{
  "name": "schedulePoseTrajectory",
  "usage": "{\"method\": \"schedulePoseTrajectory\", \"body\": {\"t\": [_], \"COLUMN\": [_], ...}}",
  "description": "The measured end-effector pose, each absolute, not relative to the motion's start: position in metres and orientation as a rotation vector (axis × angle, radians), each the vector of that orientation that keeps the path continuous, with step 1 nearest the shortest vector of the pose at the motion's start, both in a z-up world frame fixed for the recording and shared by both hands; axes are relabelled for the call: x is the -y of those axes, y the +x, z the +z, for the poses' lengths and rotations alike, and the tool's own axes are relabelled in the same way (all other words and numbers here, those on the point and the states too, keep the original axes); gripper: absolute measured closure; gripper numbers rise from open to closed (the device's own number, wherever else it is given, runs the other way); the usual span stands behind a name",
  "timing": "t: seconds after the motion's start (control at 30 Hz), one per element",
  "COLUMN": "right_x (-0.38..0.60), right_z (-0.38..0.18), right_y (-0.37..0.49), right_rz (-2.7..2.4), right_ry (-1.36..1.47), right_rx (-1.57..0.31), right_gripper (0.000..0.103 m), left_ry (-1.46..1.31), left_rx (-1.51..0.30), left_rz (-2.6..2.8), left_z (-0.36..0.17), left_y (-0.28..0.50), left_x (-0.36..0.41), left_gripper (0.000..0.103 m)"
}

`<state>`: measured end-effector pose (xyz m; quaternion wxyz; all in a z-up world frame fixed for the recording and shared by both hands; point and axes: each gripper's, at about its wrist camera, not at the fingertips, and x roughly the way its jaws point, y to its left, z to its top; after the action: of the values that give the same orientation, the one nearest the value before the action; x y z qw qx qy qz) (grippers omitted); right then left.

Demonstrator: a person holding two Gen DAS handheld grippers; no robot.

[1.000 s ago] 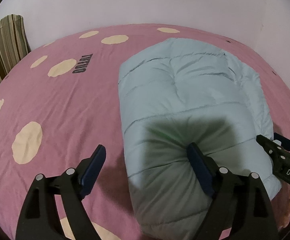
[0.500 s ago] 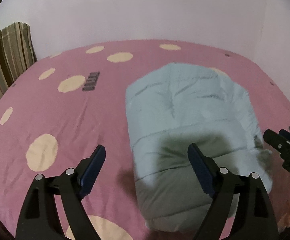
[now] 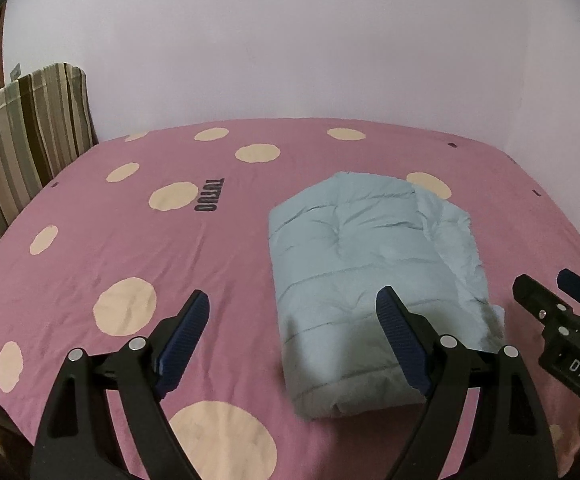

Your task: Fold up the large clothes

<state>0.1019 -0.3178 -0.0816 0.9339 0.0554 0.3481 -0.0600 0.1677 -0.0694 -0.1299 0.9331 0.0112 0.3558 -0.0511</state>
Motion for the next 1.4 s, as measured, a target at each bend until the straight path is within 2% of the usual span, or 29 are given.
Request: {"method": "schedulePoseTrajectory", "body": {"t": [0.6,1.4], "right_x": [0.296,0.286], "right_z": [-0.064,-0.064], "right_y": [0.06,0.058], "right_rz": [-0.098,-0.096], "right_ry": [0.087,0.074], "right_rx": [-0.647,-0.645], "right_gripper": [0.023,0.023], "left_ry": [0.028,0.017], "left_rx": [-0.677,-0.684], "left_rz": [-0.12,-0.127], "left_z": [-0.112,-0.113], "left_y": [0.126,0.123], "left_x": [0.066,0.064], "left_gripper": [0.018,0.018]}}
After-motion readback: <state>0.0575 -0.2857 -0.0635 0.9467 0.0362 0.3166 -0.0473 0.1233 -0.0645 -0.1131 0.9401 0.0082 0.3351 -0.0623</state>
